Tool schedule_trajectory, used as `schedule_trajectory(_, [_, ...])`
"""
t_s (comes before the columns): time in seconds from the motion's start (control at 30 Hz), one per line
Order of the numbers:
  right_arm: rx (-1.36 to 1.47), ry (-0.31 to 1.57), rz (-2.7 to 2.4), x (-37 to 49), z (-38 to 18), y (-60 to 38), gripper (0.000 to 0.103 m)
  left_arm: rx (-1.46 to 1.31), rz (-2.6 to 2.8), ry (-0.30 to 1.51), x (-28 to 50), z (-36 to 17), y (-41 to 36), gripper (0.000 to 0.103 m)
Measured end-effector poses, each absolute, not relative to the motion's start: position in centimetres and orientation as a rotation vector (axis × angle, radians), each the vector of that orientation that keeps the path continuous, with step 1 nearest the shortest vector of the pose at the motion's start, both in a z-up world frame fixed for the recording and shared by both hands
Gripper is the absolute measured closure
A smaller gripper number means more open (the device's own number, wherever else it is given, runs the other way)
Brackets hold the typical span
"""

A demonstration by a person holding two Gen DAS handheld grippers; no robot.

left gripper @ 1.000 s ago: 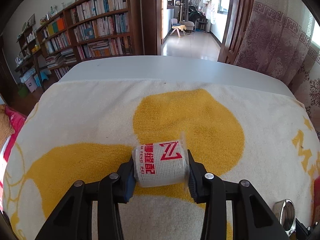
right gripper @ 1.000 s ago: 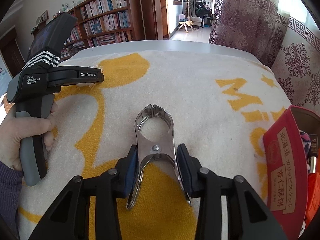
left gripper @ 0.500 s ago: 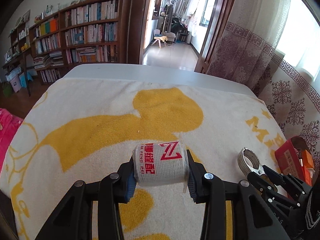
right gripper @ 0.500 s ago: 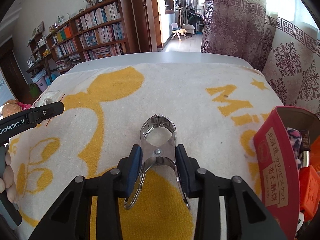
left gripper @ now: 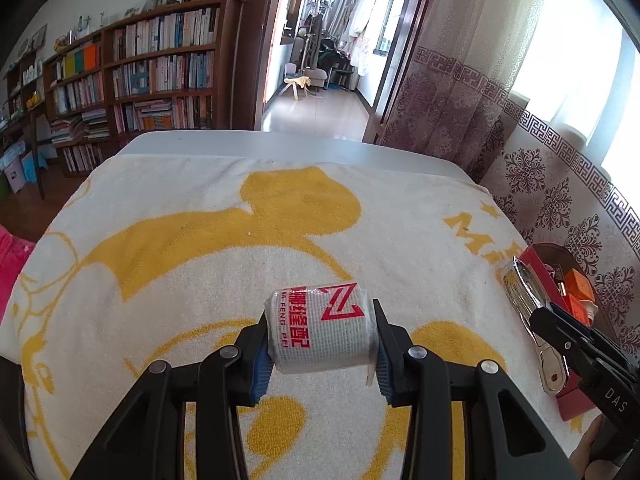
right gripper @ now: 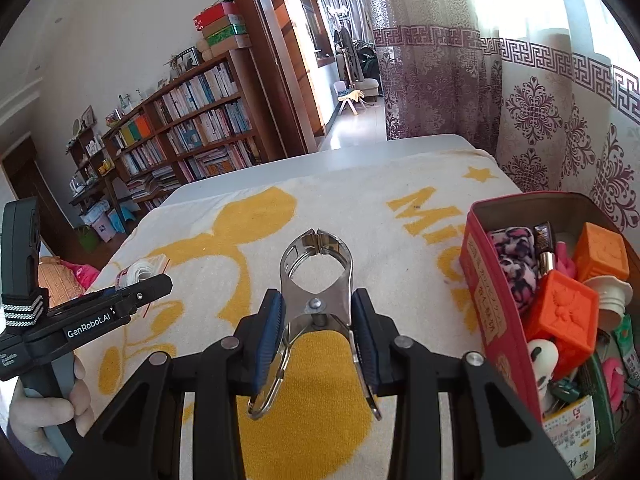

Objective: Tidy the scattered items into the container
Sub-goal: 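Carry the clip and white bottle into the red tin and open both tools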

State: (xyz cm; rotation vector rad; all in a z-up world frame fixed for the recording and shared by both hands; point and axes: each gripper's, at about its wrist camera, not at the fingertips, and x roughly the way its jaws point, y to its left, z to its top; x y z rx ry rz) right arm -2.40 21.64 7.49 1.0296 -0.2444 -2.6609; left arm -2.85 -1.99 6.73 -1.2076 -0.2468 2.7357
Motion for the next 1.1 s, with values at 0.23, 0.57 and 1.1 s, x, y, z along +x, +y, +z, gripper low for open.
schedule_trajectory(0.23, [0.970, -0.306, -2.785, 0.8, 9.5, 26.9, 0.063, -1.178, 2.625, -0.207, -2.2, 7.4, 2.5, 0.060])
schedule_trajectory(0.57, [0.958, -0.483, -3.033, 3.5, 9.9, 37.2, 0.063, -1.134, 2.435, -0.107, -1.9, 8.8, 11.9, 0.060])
schedule_trajectory(1.1, [1.028, -0.460, -3.109, 3.2, 8.1, 41.6, 0.045, -1.088, 2.227, -0.015, -2.0, 10.3, 24.8, 0.059])
